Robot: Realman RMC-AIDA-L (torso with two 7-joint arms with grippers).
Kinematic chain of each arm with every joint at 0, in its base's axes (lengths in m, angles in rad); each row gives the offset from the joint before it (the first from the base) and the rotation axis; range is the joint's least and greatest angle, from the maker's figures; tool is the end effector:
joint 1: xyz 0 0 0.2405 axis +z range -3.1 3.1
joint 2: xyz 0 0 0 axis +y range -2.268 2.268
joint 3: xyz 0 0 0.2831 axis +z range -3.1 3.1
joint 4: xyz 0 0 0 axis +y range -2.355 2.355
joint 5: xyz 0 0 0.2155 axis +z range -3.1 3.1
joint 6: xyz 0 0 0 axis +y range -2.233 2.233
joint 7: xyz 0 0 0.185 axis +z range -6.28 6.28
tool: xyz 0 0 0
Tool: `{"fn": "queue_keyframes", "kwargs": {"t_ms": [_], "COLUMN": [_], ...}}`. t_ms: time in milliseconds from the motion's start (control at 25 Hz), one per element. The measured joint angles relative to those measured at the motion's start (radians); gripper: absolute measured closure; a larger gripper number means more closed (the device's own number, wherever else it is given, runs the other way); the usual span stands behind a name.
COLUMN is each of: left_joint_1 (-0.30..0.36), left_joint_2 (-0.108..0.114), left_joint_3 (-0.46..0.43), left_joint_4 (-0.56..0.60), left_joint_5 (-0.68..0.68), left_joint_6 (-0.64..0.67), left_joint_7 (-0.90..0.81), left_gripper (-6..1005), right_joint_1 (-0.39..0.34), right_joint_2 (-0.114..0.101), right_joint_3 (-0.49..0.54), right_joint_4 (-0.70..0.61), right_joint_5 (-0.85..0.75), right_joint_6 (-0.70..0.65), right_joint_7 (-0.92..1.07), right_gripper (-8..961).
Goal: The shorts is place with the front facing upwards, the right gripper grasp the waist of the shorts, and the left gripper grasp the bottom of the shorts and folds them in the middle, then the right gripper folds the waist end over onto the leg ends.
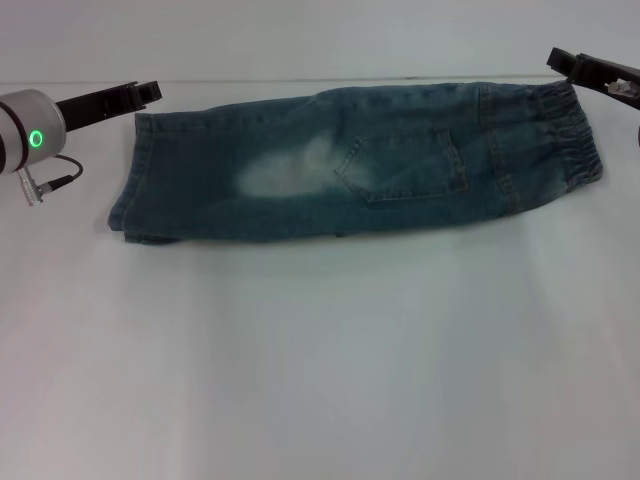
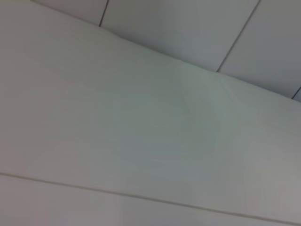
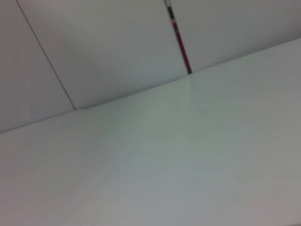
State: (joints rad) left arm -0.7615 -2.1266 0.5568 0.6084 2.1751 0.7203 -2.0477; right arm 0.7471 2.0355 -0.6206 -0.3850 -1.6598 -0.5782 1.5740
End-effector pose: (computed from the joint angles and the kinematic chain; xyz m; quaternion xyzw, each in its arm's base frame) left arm -0.2923 0.5029 -0.0233 -0.7333 -0.5093 -0.2197 0.3933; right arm 0.3214 0.5130 0.0010 -0.7060 0.4723 0.2523 0.4635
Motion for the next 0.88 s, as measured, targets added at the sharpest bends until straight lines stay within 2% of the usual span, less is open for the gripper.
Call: {"fn": "queue_keyframes", "kwargs": {"t_ms": [160, 360, 440, 600, 720, 880], "left_joint_1": [0.015, 0.046, 0.063, 0.091, 0.105, 0.114], "left_joint_2": [0.002, 0.007, 0.008, 0.009, 0.005, 0.001], "left_joint_3": [0.0, 0.0, -0.001, 0.0, -0.001, 0.001], "left_joint_4": [0.001, 0.005, 0.005, 0.004, 0.003, -0.001], "left_joint_5": [-0.043, -0.153, -0.207, -0.276, -0.294, -0.297], "left_joint_6": [0.003, 0.086, 0.135, 0.242, 0.298, 0.338], "left_joint_7": [0.009, 0.085, 0.14, 0.239, 0.282, 0.294], "left_gripper": [552, 403, 353, 255, 181, 87], "right_joint_1": [-0.006, -0.025, -0.037, -0.062, -0.069, -0.067], "right_joint_2": [-0.003, -0.026, -0.045, -0.101, -0.151, -0.196], "right_joint_3": [0.0, -0.007, -0.021, -0.067, -0.08, -0.085], "right_joint_4": [0.0, -0.001, -0.005, -0.012, -0.034, -0.133], "right_joint_5": [0.0, -0.003, -0.005, -0.052, -0.136, -0.31], "right_joint_6": [-0.011, -0.066, -0.096, -0.189, -0.289, -0.429], "right_joint_7": [0.0, 0.019, 0.033, 0.134, 0.244, 0.44], "right_gripper": [484, 347, 297, 199, 200, 201]}}
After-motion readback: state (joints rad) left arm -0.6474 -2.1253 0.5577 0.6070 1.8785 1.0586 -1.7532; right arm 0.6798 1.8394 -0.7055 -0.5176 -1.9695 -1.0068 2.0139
